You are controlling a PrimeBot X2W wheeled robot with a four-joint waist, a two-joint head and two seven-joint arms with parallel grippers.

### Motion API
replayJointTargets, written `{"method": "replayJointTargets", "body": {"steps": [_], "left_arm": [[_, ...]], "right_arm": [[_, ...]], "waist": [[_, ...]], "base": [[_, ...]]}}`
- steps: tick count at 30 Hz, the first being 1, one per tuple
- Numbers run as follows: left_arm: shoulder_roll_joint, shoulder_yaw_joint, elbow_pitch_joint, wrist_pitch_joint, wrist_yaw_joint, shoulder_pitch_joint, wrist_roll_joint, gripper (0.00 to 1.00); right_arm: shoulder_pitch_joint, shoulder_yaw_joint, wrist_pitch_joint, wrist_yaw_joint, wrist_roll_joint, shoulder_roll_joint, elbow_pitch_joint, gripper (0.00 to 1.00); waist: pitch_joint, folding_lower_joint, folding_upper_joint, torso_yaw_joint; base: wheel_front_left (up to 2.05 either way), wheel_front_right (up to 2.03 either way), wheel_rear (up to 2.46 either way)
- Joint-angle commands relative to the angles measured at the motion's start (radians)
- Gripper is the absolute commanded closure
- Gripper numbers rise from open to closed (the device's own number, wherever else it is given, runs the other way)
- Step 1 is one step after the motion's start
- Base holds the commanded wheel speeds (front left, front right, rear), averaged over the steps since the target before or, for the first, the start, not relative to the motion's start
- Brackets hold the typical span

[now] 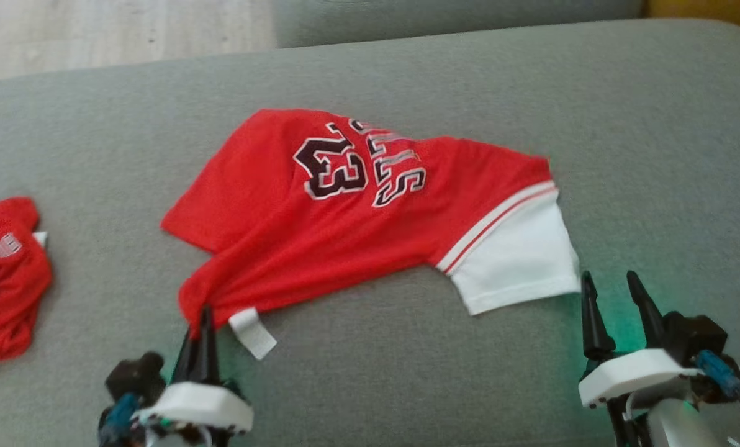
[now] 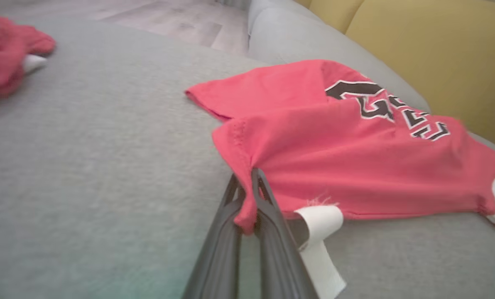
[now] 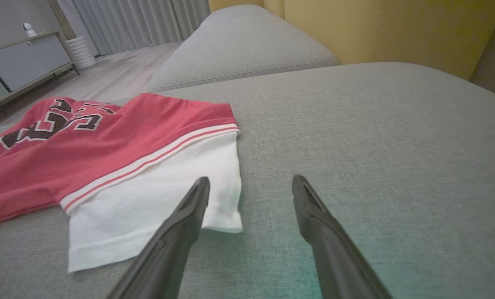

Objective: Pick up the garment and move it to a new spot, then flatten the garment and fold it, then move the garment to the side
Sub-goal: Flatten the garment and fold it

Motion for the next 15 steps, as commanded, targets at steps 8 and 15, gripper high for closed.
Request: {"method": "replayJointTargets", "body": {"steps": [8, 15], "left_arm": [[0.010, 0.146, -0.047, -0.005, -0.005, 0.039, 0.083, 1.00], [0.010, 0.108, -0.041, -0.005, -0.017, 0.031, 0.073, 1.00]], "right_arm": [[-0.015, 0.066, -0.004, -0.001, 0.013, -0.005, 0.022, 0.00], [-0.024, 0.132, -0.004, -0.001, 0.037, -0.005, 0.062, 0.00]], "waist": [[-0.009, -0.0001, 0.0000, 0.051], [-0.003, -0.0001, 0.0000, 0.061]], "base": [[0.00, 0.00, 0.00], [0.00, 0.00, 0.00]]}}
